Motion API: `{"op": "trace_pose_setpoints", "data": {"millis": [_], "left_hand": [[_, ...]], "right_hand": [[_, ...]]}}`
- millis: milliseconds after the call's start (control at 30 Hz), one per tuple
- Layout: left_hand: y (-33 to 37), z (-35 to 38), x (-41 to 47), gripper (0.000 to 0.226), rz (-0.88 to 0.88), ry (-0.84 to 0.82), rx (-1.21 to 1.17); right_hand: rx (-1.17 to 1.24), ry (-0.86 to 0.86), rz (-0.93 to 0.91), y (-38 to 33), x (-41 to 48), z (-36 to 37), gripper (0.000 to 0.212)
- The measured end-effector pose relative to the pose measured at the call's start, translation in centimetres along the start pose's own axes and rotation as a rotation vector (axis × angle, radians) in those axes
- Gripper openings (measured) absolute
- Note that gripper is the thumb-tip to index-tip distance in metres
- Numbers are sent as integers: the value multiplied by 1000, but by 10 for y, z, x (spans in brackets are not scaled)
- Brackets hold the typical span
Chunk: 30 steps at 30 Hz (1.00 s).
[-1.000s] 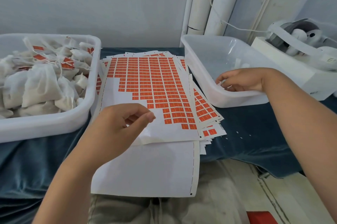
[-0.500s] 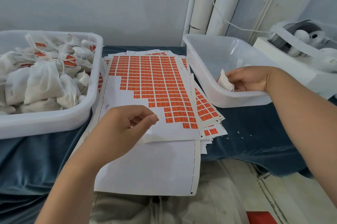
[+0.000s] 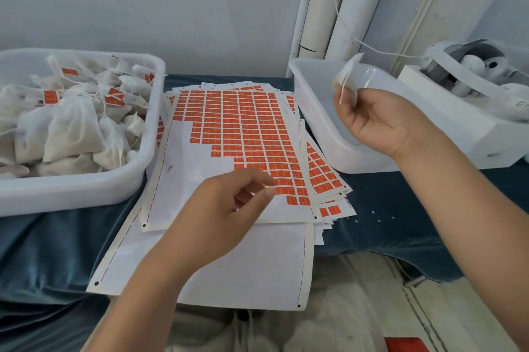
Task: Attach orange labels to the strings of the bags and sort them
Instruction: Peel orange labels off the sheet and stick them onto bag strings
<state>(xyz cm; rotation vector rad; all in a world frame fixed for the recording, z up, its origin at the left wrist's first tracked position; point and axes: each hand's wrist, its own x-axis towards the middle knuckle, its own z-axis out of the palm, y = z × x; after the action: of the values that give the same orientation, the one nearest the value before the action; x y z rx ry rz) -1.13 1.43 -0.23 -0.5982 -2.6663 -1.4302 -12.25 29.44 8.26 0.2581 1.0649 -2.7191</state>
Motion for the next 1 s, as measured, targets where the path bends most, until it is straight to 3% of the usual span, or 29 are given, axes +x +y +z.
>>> {"op": "trace_pose_setpoints", "data": {"millis": [167, 267, 333, 400, 533, 667, 833, 1000], "left_hand": [[10, 6, -1, 51, -34, 183, -159], [7, 4, -3, 66, -10, 104, -245], [1, 4, -5, 60, -4, 19, -291], [-4, 5, -10, 44, -2, 3, -364], [-7, 11, -15, 29, -51, 122, -462], [-13, 15, -13, 15, -158, 301, -430], [-12, 17, -14, 19, -195, 475, -214], [-10, 20, -17, 26, -116, 487, -132]], "right_hand": [[-71, -110, 313, 72, -44, 8, 56], [-108, -193, 467, 114, -59, 3, 71], [-51, -246, 550, 137, -64, 0, 78], [42, -277, 626, 153, -67, -1, 66], [26, -330, 655, 169, -67, -6, 65], [-473, -264, 462, 172, -62, -12, 54], [-1015, -32, -16, 160, -63, 0, 46], [-1272, -140, -463, 163, -75, 1, 14]]}}
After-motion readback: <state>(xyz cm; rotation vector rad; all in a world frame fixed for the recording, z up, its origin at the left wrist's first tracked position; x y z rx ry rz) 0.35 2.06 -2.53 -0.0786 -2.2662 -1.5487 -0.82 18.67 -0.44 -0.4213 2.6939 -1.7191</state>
